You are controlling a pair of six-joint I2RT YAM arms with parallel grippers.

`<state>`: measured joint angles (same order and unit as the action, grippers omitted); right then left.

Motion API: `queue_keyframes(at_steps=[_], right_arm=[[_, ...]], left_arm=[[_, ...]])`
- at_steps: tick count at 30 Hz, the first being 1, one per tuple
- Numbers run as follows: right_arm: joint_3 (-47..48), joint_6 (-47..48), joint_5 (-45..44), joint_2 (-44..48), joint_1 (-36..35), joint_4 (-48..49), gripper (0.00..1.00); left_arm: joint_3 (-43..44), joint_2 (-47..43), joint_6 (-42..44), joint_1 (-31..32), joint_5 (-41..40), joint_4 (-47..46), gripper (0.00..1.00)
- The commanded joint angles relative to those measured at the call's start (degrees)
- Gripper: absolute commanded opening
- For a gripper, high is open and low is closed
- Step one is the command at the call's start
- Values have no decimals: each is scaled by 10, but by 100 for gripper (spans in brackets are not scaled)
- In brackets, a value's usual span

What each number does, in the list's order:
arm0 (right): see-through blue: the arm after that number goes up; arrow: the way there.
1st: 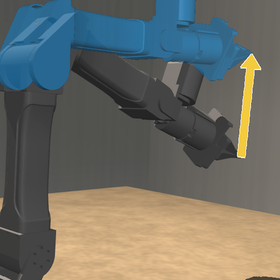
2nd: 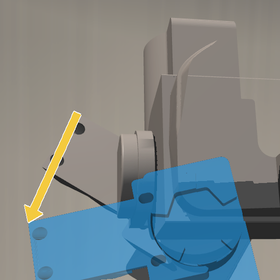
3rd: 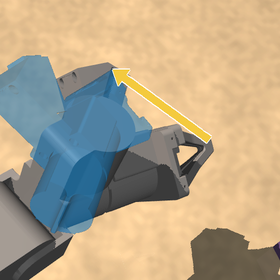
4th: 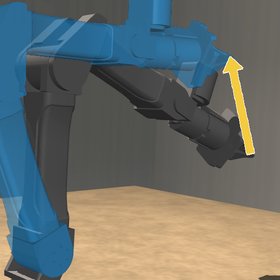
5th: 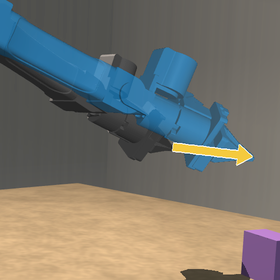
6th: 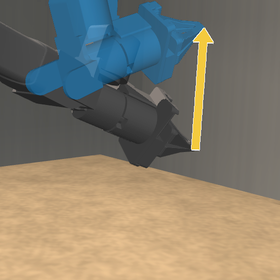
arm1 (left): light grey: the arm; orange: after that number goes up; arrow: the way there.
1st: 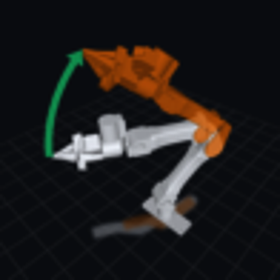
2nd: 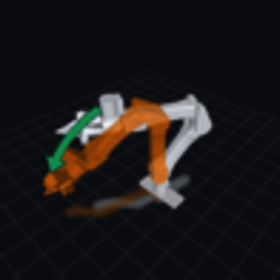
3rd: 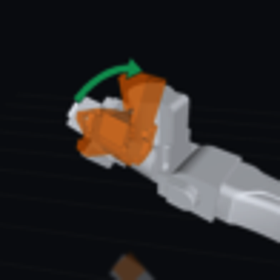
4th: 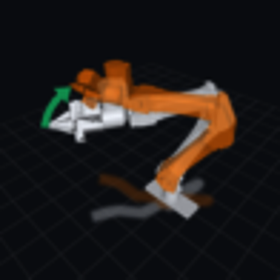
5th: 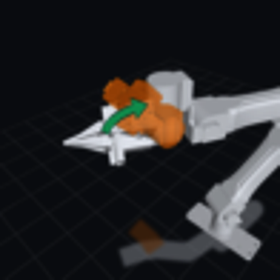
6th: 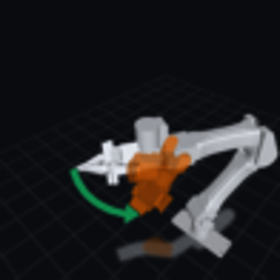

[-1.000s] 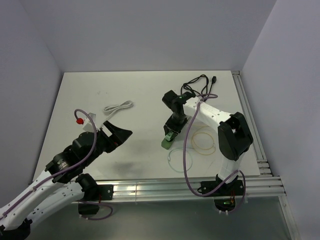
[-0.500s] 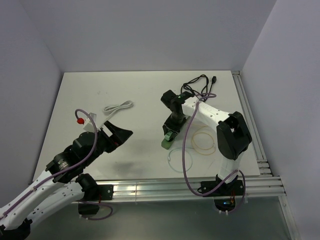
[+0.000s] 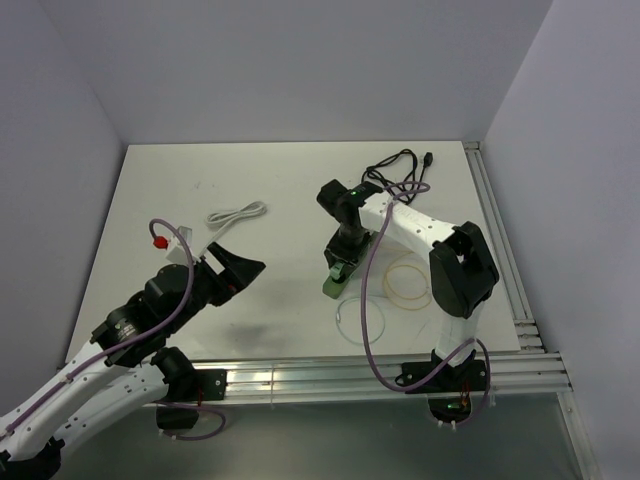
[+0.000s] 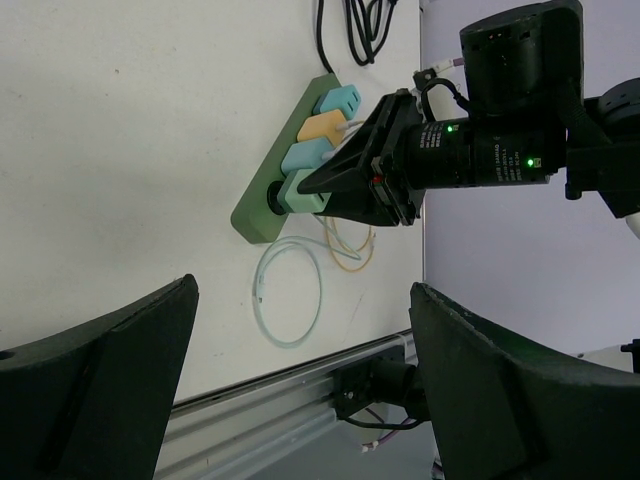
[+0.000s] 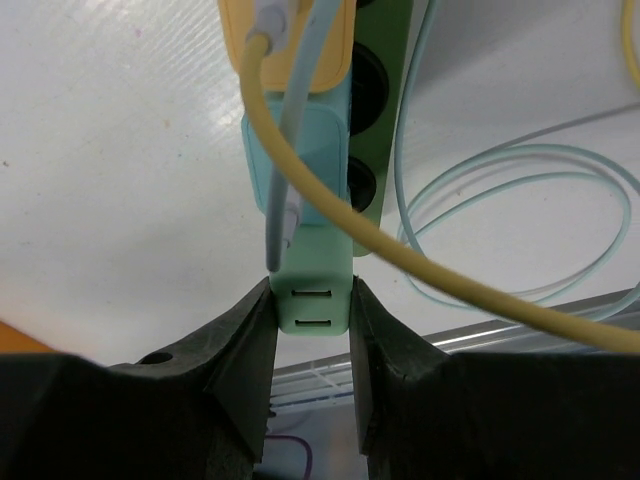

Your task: Insert the plug

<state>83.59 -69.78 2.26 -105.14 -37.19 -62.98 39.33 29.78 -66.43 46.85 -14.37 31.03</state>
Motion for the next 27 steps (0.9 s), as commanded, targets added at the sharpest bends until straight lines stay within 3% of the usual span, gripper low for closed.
queue_keyframes(at_steps=[1, 19, 27], right_arm=[[3, -4, -107, -17, 5, -6, 0], [-7, 10, -112, -70, -13, 15, 0], [-91, -11, -103, -57, -17, 71, 0]], left_arm=[[-7, -1, 15, 1, 9, -17, 92], [-4, 7, 10, 1, 13, -19, 92], [0, -2, 13, 1, 4, -9, 92]])
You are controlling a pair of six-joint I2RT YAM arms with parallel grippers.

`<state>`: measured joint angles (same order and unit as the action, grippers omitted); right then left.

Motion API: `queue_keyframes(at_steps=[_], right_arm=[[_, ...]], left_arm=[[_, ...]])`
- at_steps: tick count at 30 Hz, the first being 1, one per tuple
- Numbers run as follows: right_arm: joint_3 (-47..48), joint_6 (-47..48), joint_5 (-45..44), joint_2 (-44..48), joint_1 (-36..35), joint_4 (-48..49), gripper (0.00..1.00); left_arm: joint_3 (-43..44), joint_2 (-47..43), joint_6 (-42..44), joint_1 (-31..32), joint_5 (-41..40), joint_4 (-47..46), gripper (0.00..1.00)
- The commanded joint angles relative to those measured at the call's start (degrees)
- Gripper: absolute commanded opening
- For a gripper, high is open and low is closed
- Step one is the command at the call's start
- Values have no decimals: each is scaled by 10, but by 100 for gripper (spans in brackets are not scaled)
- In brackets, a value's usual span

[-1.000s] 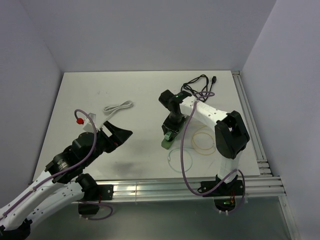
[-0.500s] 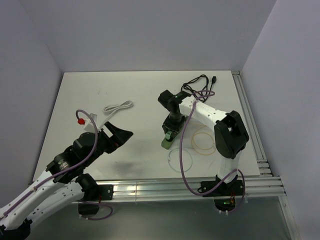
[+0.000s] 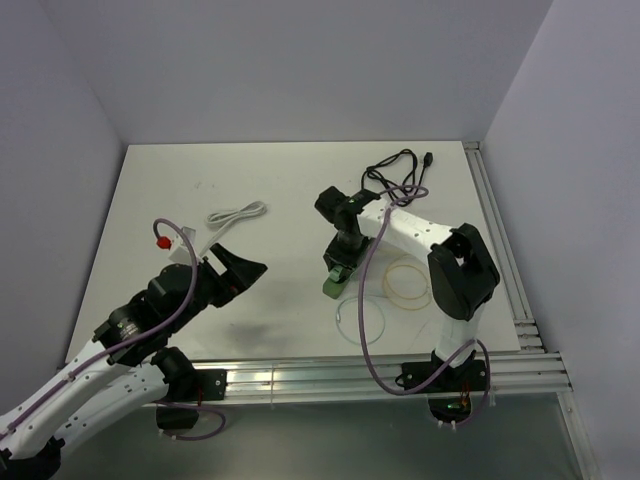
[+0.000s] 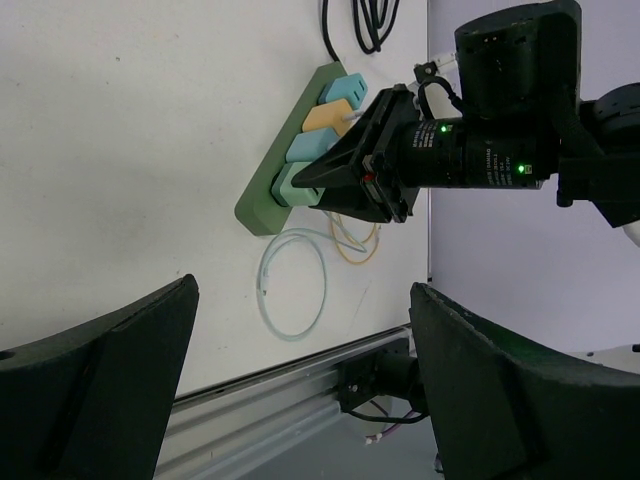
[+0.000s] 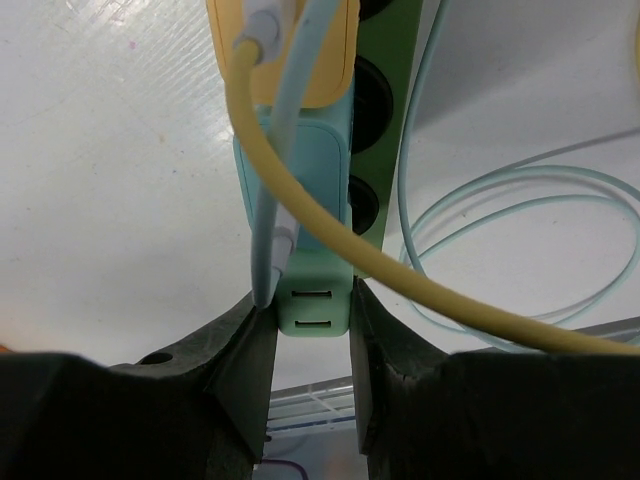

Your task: Insert the plug

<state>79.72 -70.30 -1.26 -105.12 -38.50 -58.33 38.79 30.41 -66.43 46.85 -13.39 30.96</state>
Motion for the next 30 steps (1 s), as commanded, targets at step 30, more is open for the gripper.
queue_keyframes(at_steps=[30], right_arm=[[-49, 21, -95, -118, -22, 41, 0]], left_arm=[[22, -37, 21, 1, -24, 13, 91]])
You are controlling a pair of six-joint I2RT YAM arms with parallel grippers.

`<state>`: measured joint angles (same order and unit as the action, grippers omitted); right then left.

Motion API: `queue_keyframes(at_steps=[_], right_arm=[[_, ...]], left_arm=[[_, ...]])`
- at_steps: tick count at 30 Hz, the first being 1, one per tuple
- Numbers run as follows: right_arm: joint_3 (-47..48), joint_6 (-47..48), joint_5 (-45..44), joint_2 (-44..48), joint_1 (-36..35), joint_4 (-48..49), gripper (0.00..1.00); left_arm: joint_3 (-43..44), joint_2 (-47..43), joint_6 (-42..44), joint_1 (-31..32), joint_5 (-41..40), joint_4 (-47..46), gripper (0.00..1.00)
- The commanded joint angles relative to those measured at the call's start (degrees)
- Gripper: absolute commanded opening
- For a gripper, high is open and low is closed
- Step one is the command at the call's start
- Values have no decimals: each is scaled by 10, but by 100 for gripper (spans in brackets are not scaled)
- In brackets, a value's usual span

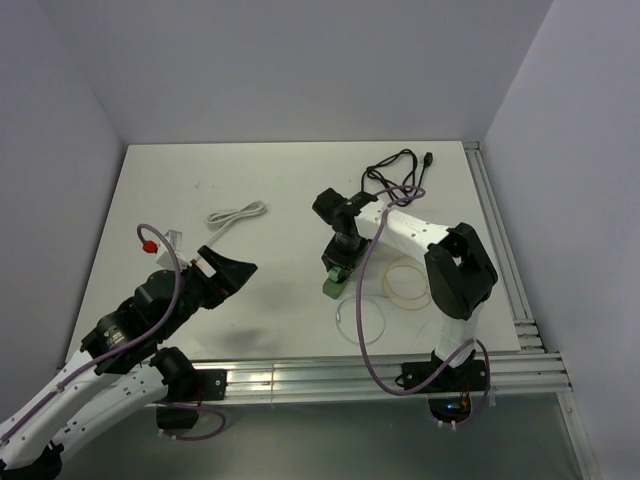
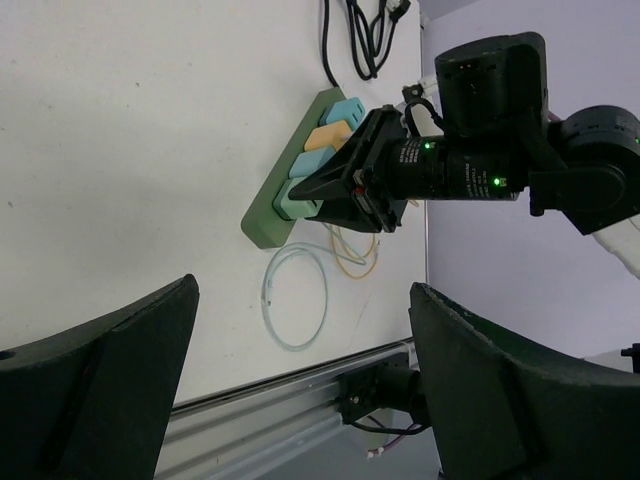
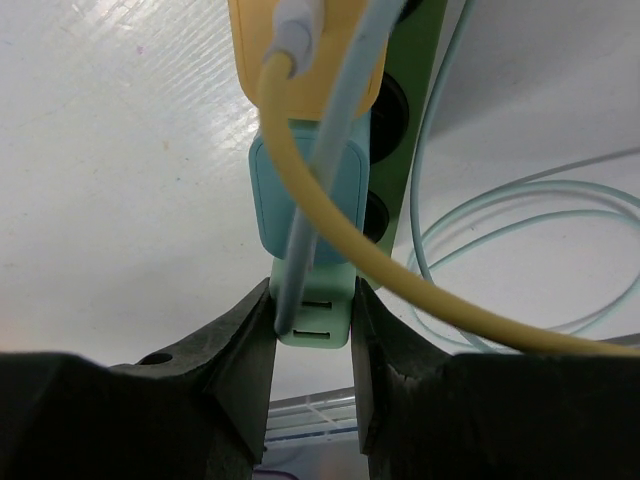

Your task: Insert the plug

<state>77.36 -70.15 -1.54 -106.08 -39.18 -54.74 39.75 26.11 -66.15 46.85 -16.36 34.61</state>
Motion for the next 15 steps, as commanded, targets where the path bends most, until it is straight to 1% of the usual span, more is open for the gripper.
queue_keyframes(at_steps=[1, 3, 4, 7, 9, 11, 12, 14, 15], right_arm=[[-15, 23, -94, -109, -16, 4, 0], [-17, 32, -93, -101, -20, 14, 0], [-28, 34, -89, -88, -20, 28, 2], [-44, 56, -87, -56, -24, 57, 13], [-41, 70, -94, -42, -31, 61, 19], [-27, 91, -102, -25, -36, 60, 27], [-21, 98, -105, -19, -43, 62, 31], [-7, 116, -109, -2, -51, 62, 49], [-5, 120, -110, 3, -54, 63, 61]], left_arm=[[19, 12, 21, 1, 4, -11, 91], [35, 27, 25, 1, -4, 1, 91], [38, 29, 26, 2, -9, 8, 92], [32, 23, 22, 2, -7, 5, 92], [26, 18, 20, 1, -4, -5, 92], [28, 19, 21, 2, -2, -4, 92], [34, 26, 23, 1, 0, -2, 93], [43, 36, 25, 2, 0, 5, 93], [49, 45, 27, 2, 1, 12, 93]])
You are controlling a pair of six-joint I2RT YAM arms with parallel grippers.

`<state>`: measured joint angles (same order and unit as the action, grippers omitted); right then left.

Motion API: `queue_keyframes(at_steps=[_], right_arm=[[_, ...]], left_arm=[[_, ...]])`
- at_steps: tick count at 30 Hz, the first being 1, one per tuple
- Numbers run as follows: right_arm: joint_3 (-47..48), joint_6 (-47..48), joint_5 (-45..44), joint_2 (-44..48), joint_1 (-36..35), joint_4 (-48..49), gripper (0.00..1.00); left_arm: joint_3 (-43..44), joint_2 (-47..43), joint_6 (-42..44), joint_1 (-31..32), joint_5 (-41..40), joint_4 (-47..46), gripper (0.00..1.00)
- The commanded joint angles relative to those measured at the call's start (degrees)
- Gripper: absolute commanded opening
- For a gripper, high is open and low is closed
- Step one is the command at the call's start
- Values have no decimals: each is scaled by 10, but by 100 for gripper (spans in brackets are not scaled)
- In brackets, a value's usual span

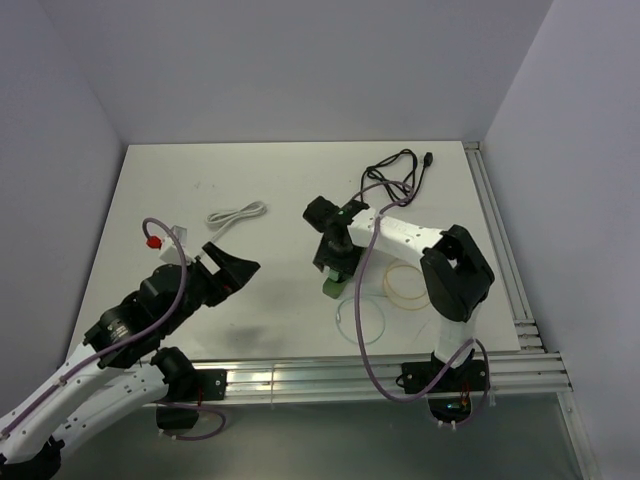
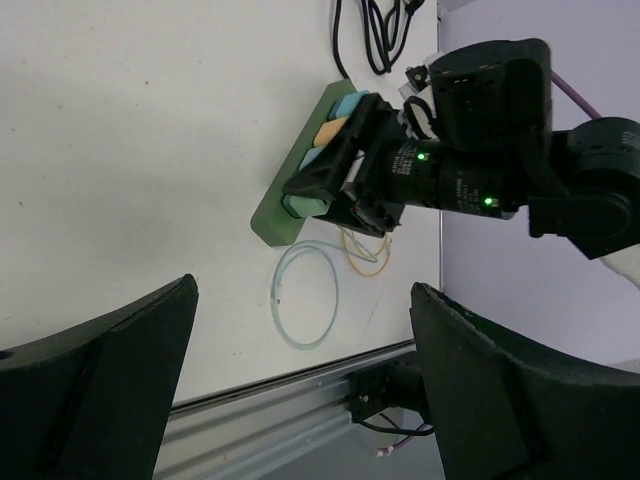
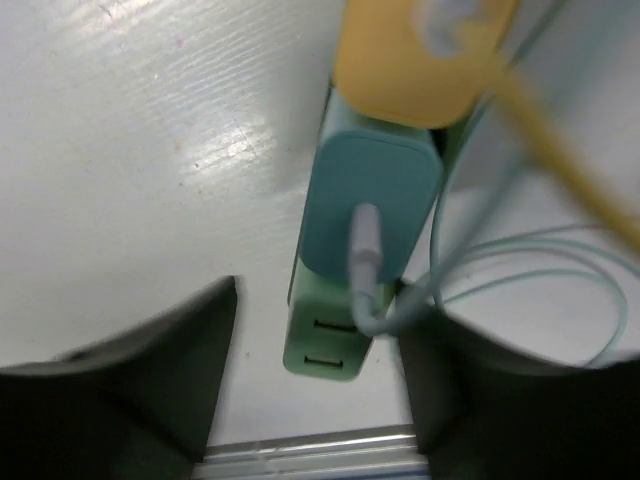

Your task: Insert the plug

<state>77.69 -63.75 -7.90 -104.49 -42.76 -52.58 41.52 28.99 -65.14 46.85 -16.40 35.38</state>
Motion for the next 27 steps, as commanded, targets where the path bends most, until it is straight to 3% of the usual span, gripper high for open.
queue_keyframes(at_steps=[1, 7, 14, 20, 22, 25, 26, 27], right_arm=[[-4, 59, -47, -5, -26, 40, 77], [-10, 66, -70, 44, -42, 42, 81], [-31, 64, -111, 147, -114, 71, 82], [-233, 61, -161, 343, -158, 280, 84], [-323, 50, -198, 409, -183, 365, 84], [-390, 64, -165, 459, -203, 404, 84], [-405, 67, -153, 469, -206, 407, 84], [-425, 79, -131, 501, -212, 457, 83]], left_arm=[[33, 21, 18, 1, 2, 7, 93], [34, 30, 4, 1, 19, 21, 93], [11, 21, -8, 1, 30, 29, 94], [-18, 43, -3, 1, 109, 1, 97], [-42, 57, 3, 1, 142, -30, 98], [-98, 66, 3, -3, 238, -133, 100], [-141, 66, 1, -7, 308, -185, 99], [-168, 63, -7, -10, 354, -300, 99]])
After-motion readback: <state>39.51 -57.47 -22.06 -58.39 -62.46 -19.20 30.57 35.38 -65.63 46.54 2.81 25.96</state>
